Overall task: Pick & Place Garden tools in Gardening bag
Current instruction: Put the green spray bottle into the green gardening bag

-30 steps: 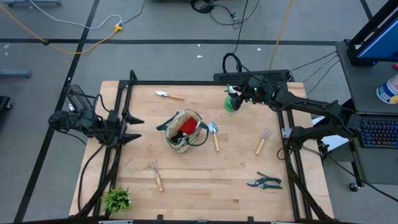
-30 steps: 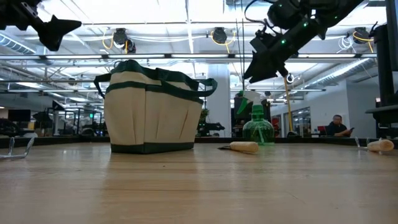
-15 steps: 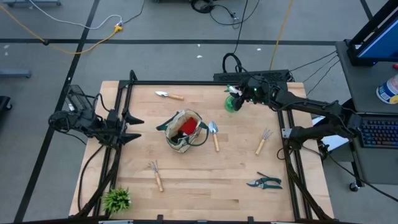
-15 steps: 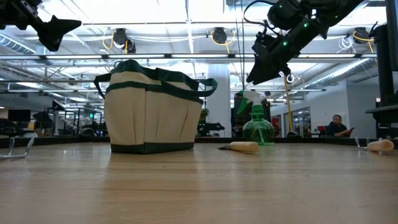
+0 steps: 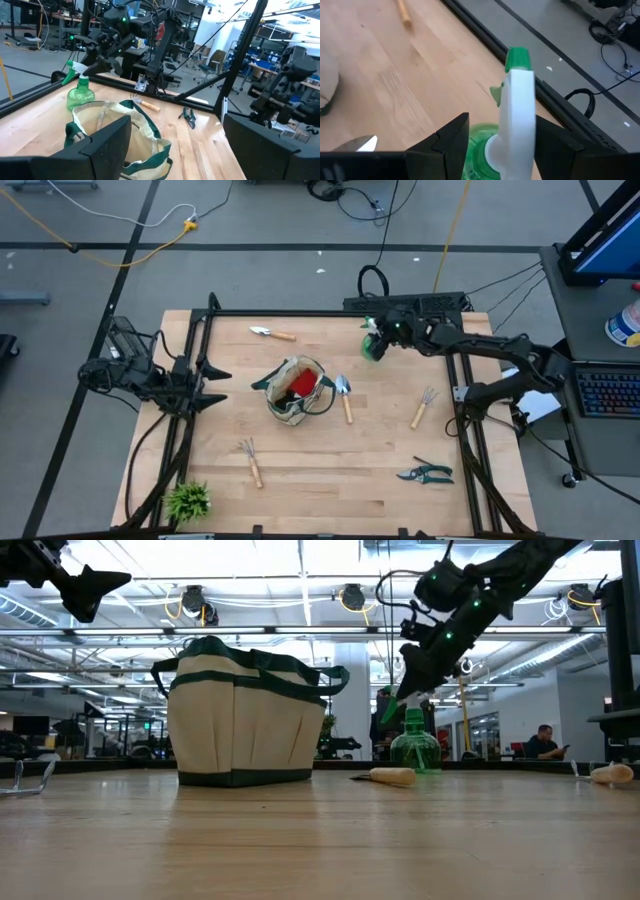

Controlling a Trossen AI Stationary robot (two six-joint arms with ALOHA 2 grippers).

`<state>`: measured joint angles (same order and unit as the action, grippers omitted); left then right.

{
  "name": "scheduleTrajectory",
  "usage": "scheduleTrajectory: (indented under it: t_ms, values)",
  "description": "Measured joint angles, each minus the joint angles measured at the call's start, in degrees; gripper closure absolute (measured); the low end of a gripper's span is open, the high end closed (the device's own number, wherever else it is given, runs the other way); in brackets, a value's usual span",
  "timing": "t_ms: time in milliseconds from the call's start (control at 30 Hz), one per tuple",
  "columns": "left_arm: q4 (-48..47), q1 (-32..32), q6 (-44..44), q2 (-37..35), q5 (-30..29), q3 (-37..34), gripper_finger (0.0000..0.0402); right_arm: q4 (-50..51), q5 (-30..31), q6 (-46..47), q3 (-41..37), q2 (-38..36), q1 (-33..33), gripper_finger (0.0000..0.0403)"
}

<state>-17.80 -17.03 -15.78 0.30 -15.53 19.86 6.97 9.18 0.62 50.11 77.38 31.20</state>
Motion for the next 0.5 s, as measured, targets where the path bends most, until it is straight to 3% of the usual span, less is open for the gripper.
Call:
scheduleTrajectory:
  t_ms: [500]
  values:
    - [0.02,0.01,-0.71,0.00,0.04,0.00,0.0078,-2.68,0.01,-0.28,0.00,2.47,0.00,0.0216]
